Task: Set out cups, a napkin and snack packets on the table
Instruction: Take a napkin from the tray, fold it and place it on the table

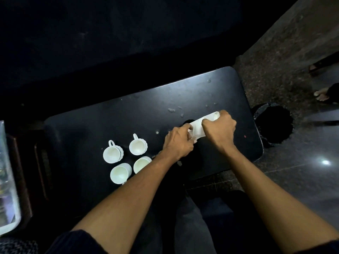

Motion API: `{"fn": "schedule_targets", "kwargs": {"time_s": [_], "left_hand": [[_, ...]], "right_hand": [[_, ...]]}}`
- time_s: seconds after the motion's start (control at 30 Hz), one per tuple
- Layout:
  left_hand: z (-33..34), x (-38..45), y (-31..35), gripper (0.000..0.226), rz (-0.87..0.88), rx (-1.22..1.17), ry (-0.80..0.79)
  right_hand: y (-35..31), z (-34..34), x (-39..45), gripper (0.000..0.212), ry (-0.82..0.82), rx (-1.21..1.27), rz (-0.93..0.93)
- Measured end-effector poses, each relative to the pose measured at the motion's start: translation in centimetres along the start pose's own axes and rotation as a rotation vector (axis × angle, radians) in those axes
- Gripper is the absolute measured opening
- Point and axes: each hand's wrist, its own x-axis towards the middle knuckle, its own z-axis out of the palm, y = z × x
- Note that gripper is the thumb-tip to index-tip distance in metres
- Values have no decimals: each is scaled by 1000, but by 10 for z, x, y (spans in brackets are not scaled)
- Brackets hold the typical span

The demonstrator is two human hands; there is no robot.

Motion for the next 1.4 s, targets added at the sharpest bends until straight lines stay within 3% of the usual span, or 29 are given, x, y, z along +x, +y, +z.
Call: {"fn": "schedule_targets", "kwargs": {"time_s": [0.2,0.5,0.83,1.03,1.23,1.4], "left_hand": [[-1,-1,4,55,-25,74,59],[-3,-1,-5,41,-5,45,94],[-7,3,-3,14,16,76,198],[-6,2,-9,15,92,168,202],[-3,10,-11,15,46,239,189],[-5,15,-6,37,-77,199,127]], "right_hand": [[0,5,0,39,-77,-31,-81],[12,9,-3,49,-158,-109,-175],[19,9,-1,30,-176,-221,-227],[23,11,-12,19,-47,-146,-268],[35,17,-12,25,-185,-226,-214],[34,21,-8,32,-214,-279,-208]]}}
